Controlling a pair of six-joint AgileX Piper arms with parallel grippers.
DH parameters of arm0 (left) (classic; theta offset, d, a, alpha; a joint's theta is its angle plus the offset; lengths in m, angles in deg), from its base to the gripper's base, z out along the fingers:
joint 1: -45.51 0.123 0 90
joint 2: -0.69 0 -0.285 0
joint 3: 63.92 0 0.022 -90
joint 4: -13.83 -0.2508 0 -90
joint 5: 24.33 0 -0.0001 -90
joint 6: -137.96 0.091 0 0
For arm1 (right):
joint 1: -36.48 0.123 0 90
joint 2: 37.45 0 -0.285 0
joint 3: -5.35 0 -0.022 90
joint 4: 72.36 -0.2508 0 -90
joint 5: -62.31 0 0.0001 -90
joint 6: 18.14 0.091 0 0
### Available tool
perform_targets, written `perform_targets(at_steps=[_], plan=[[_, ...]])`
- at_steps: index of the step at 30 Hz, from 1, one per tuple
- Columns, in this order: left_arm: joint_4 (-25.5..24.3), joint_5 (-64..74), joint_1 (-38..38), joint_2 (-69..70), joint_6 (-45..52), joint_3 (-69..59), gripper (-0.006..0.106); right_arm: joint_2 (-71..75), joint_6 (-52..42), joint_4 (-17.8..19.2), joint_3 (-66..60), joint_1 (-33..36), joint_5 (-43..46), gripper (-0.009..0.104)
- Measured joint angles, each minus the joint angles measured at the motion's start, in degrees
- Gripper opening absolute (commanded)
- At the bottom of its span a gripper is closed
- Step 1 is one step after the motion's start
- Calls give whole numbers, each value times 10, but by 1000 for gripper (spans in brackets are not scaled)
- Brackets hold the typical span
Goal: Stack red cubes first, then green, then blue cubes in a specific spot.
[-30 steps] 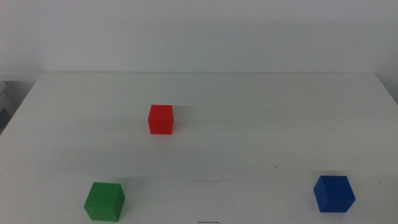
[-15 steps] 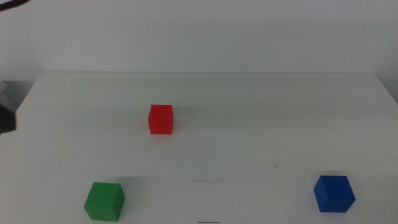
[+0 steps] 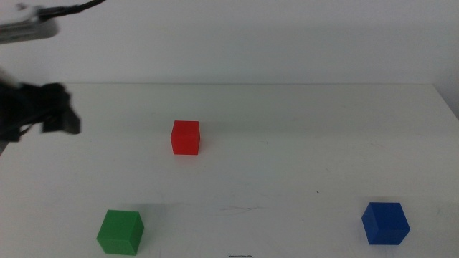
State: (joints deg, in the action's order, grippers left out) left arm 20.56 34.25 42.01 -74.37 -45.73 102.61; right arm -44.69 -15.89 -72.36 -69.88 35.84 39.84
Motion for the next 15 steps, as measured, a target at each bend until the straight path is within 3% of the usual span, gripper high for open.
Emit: perform_targets(at_steps=[7, 15], plan=[[-87, -4, -106, -112, -112, 85, 91, 0, 0, 0, 0, 0, 0, 80], [-118, 20, -176, -267, -145, 224, 91, 0, 0, 0, 0, 0, 0, 80]])
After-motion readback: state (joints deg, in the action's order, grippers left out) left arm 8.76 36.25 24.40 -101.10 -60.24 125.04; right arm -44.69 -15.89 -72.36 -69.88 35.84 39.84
